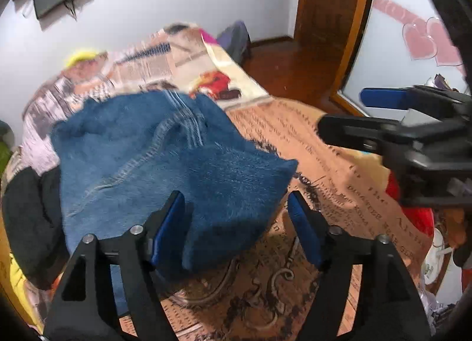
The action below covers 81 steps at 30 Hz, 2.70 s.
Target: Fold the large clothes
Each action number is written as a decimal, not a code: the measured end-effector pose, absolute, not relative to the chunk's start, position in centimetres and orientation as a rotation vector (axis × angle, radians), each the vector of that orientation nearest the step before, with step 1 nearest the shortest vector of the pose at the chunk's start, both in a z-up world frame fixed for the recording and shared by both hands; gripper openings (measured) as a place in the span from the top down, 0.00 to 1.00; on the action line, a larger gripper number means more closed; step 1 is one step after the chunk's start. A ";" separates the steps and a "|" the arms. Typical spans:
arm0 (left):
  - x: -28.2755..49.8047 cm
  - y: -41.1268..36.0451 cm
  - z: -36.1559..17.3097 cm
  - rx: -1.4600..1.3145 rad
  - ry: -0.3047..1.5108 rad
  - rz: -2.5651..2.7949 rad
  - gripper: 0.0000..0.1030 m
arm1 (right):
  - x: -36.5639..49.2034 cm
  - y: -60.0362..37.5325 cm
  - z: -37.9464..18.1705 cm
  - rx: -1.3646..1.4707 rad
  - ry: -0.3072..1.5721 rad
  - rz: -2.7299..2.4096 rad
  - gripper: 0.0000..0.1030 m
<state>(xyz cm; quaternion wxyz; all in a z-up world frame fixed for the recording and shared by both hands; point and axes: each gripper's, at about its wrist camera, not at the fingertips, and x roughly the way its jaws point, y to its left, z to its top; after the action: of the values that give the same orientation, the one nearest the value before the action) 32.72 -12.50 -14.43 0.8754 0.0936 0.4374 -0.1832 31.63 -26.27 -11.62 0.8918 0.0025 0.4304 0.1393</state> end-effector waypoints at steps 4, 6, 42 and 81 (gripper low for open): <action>31.5 -10.5 -12.1 0.203 0.832 -0.322 0.20 | 31.8 -25.8 -10.8 0.022 0.879 0.304 0.21; 31.0 -8.8 -10.9 0.194 0.781 -0.275 0.13 | 31.8 -25.2 -10.4 0.021 0.871 0.319 0.21; 33.9 6.4 -15.6 0.021 0.890 -0.003 0.07 | 35.8 -16.5 -14.1 -0.125 0.977 0.439 0.17; 45.2 9.6 -24.2 -0.706 1.216 -0.381 0.34 | 44.6 -19.8 -20.0 0.381 1.315 0.666 0.49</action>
<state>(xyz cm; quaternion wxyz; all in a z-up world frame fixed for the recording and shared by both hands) 45.19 9.59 -24.15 0.7463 -0.3226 0.5556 -0.1741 44.63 -19.78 -20.01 0.7240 0.1725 0.5958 0.3018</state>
